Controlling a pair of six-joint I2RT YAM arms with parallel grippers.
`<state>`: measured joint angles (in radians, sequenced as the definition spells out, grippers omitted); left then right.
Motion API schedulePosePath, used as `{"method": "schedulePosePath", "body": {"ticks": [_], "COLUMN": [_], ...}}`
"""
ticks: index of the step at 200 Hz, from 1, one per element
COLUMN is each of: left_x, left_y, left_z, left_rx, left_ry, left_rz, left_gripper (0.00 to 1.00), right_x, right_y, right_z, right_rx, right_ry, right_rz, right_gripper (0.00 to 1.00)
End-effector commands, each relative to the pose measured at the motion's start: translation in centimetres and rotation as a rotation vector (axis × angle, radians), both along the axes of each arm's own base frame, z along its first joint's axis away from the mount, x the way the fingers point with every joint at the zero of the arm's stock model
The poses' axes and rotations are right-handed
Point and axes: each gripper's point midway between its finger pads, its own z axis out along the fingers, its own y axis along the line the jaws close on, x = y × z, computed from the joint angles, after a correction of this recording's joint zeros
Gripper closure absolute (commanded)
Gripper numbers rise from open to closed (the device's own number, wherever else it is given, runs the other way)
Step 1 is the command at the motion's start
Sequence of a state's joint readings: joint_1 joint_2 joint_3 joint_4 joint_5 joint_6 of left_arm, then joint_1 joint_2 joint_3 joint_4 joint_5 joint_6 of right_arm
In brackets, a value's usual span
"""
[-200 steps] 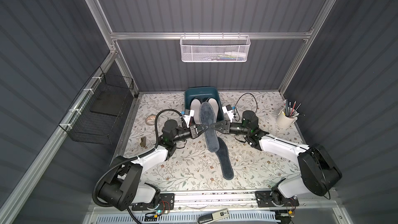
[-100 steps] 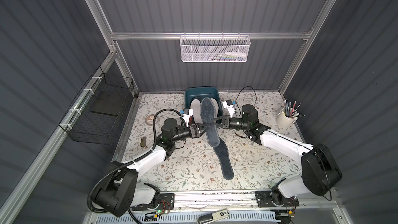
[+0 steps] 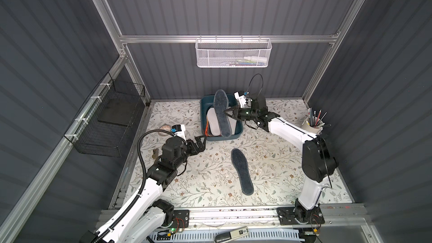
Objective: Put the insoles into the storage box
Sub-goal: Place the insole in the storage box.
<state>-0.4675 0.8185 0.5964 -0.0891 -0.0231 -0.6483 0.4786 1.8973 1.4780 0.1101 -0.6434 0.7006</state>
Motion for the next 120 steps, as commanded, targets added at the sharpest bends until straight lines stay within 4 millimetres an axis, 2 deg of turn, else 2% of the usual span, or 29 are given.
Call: {"method": "schedulePosePath", "body": {"ticks": [1,18,60,103,120], "left_x": [-0.9,-1.2,-1.8,-1.8,-1.7], "left_y": [2.4,2.5,2.9,2.7,2.7], "left_z": [-2.5,-2.5,-2.7,-2.7,-2.7], "left_rx": [0.106,0.104,0.097,0.106,0.113], "left_ry": [0.065,0.068,0.066,0.074,0.074], "left_rz": [0.073,0.072,0.083,0.067,0.069], "left_gripper": [0.0,0.0,0.0,0.0,0.0], "right_x": [1.6,2.7,5.3,6.6,7.0], "right_y": [0.6,1.0,2.3,3.8,4.1], "right_z": [0.5,0.1,-2.2,-4.2,-5.6], "right_rx": [0.01,0.011,-0.011,-0.056,-0.068], "right_ry": [-0.007,-0.002,0.029,0.039,0.06], "right_rz": [-0.022,-0.033,-0.043,-0.031,-0.035], "right_gripper": [1.0,1.0,1.0,1.0,1.0]}}
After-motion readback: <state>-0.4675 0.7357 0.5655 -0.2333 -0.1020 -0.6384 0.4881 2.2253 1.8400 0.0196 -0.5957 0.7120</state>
